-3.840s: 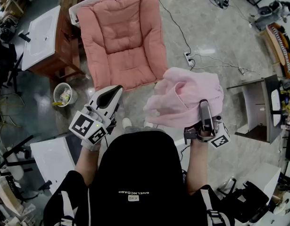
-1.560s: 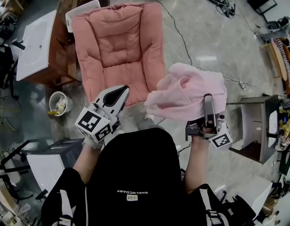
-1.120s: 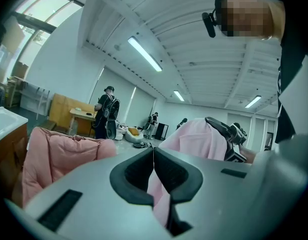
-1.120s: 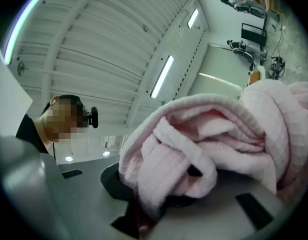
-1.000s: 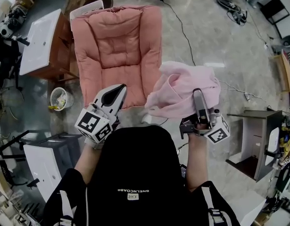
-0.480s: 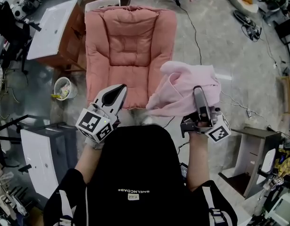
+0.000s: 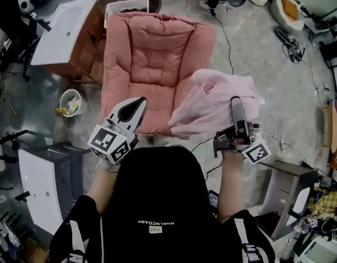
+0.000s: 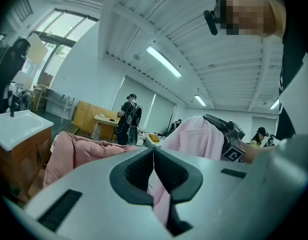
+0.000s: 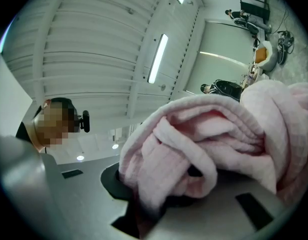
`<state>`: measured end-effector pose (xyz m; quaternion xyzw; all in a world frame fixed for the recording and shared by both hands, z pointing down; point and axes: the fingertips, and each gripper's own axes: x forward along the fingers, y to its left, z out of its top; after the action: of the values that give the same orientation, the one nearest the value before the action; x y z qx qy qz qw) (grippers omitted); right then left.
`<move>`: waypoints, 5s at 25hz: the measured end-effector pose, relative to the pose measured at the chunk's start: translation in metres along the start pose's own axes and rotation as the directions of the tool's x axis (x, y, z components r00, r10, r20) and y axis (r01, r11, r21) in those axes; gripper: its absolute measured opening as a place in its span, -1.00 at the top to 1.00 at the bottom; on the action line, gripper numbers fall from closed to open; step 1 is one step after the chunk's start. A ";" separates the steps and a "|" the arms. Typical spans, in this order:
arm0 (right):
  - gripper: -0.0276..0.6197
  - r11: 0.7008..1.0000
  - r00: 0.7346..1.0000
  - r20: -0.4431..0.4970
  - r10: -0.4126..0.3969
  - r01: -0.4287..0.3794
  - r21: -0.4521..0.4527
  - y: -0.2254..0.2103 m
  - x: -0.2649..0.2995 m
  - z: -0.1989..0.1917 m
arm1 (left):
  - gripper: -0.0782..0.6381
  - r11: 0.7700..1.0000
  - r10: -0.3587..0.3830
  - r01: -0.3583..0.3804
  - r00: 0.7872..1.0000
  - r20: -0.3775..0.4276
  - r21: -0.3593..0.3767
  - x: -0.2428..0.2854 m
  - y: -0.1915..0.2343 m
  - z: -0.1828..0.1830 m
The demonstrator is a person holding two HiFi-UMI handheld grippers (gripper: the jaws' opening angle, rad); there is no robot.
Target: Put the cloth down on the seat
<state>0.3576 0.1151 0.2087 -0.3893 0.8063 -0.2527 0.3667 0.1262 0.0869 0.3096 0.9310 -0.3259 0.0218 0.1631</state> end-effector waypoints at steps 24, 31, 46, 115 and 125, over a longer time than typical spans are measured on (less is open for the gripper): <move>0.54 0.992 0.972 -0.200 -0.126 0.128 -0.002 -0.145 0.182 -0.082 | 0.74 0.982 0.155 -0.158 0.987 -0.035 -0.104 -0.016 0.179 0.007; 0.54 0.978 0.934 -0.291 -0.207 0.209 -0.025 -0.204 0.204 -0.133 | 0.74 0.970 0.204 -0.210 0.977 -0.063 -0.119 -0.031 0.231 0.003; 0.54 0.930 0.808 -0.467 -0.359 0.354 -0.102 -0.318 0.220 -0.241 | 0.74 0.933 0.276 -0.303 0.949 -0.154 -0.193 -0.057 0.303 -0.038; 0.09 0.793 0.330 -0.851 -0.408 0.590 -0.151 -0.469 0.152 -0.562 | 0.74 0.825 0.393 -0.480 0.867 -0.307 -0.299 -0.127 0.291 -0.142; 0.09 0.788 0.403 -0.829 -0.387 0.611 -0.071 -0.452 0.140 -0.525 | 0.74 0.863 0.348 -0.424 0.893 -0.285 -0.275 -0.111 0.273 -0.131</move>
<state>0.0844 -0.1919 0.7833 -0.4051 0.6869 -0.5963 -0.0920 -0.1199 -0.0051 0.4961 0.7968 -0.4851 0.1050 0.3446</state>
